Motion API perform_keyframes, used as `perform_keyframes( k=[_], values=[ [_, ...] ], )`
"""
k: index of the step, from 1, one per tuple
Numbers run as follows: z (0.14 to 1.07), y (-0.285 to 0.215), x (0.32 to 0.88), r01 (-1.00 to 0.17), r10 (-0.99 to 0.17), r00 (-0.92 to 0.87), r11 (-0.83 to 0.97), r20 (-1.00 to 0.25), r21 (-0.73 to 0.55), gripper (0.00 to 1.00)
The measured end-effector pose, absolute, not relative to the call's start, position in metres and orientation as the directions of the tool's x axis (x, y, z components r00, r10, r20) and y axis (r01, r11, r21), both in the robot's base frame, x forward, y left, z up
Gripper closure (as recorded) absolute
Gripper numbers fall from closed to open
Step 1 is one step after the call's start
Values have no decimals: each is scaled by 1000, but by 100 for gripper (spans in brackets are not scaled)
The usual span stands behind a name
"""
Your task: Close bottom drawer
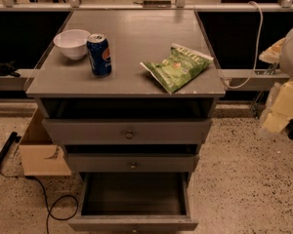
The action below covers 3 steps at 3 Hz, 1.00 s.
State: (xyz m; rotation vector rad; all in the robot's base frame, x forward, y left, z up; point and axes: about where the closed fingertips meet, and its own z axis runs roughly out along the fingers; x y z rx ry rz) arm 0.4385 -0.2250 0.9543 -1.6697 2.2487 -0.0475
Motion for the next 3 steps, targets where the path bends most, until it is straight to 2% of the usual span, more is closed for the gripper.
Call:
perform_keyframes(
  k=[2,3],
  values=[
    [884,-235,411,-931,-901,-309,352,-305,-96,0],
    [849,-214,388,-953,-909,-277,302,-313,-34,0]
  ],
)
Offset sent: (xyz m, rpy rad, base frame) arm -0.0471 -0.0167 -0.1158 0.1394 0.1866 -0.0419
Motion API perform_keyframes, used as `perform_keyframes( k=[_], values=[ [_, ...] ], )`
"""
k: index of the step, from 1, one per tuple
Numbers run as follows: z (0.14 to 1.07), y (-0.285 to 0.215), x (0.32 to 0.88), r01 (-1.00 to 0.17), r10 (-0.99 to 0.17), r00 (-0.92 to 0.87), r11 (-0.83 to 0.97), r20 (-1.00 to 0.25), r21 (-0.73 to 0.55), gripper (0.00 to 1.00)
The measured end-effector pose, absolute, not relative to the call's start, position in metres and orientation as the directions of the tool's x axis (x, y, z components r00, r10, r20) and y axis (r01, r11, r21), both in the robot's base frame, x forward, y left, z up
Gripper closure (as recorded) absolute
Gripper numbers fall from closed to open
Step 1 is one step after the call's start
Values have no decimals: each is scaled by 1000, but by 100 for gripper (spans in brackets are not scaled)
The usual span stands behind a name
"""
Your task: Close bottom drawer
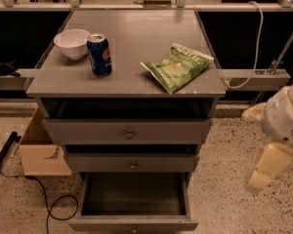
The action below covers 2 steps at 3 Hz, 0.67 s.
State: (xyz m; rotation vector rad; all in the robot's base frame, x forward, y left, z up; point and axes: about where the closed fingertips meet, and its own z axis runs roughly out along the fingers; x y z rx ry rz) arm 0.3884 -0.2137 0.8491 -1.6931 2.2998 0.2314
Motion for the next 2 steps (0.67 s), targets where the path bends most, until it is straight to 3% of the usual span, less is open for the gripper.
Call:
perform_keyframes(
  k=[2],
  values=[
    [808,-161,363,-982,-927,-187,188,-324,29,0]
  ],
)
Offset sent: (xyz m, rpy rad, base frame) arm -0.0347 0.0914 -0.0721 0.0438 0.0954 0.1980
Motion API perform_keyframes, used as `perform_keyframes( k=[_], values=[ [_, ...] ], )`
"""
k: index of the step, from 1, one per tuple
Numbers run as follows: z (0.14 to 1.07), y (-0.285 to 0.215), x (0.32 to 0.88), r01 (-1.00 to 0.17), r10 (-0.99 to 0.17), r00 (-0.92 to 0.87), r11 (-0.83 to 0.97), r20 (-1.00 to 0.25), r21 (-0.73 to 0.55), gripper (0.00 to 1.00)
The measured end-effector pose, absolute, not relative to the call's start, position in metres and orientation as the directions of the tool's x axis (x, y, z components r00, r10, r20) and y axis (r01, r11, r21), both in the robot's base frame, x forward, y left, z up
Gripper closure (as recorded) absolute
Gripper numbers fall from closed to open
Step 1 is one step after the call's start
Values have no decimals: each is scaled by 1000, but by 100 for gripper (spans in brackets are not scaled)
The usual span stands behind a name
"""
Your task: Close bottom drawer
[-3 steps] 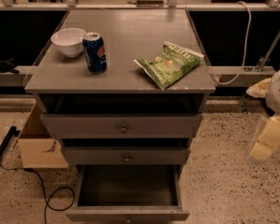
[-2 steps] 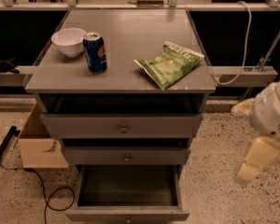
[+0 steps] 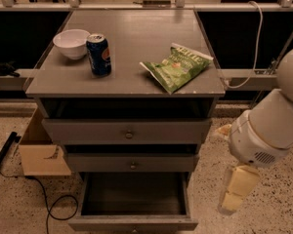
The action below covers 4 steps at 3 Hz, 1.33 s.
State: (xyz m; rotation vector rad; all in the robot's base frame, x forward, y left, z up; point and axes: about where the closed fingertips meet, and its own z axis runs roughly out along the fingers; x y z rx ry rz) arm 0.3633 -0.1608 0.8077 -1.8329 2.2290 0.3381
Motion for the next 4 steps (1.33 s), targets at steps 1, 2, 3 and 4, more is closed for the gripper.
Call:
perform_keyframes(
  k=[1,2,3,4],
  values=[
    [774,-148,370,-982,-937,-186,172,-295,73,0],
    [741,-147,383,-976,-944,-210,188,-254,111,0],
    [714,-150,394,-962,-938,-254,221,-234,157,0],
    [695,-164,404,-933,-894,-342,284,-290,222,0]
  ],
)
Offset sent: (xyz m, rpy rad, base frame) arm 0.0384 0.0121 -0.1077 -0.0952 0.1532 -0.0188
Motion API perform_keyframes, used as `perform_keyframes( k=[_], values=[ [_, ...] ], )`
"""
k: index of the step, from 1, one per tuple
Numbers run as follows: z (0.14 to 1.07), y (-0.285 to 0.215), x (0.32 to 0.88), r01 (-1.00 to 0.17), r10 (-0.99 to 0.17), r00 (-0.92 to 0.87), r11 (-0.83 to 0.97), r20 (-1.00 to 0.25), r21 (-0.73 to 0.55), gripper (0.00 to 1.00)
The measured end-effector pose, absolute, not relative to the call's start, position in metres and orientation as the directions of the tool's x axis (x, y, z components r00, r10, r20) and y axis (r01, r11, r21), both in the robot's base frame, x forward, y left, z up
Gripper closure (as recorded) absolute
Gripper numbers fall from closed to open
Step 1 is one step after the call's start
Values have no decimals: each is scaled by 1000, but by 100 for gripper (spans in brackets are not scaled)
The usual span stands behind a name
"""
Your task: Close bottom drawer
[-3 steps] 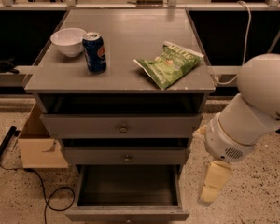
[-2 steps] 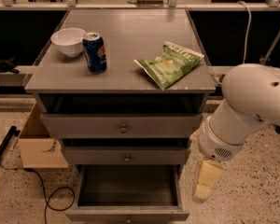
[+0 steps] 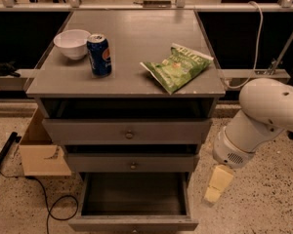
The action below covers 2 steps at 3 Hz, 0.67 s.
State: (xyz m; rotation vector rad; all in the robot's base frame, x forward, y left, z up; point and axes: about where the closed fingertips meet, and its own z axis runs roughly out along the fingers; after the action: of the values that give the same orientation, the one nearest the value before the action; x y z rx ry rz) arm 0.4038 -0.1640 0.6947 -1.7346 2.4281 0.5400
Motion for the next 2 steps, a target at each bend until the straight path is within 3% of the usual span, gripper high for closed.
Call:
perform_keyframes(
  k=[2],
  values=[
    [662,-192,386,-791,-654,-608,448,-450,417,0]
  ],
)
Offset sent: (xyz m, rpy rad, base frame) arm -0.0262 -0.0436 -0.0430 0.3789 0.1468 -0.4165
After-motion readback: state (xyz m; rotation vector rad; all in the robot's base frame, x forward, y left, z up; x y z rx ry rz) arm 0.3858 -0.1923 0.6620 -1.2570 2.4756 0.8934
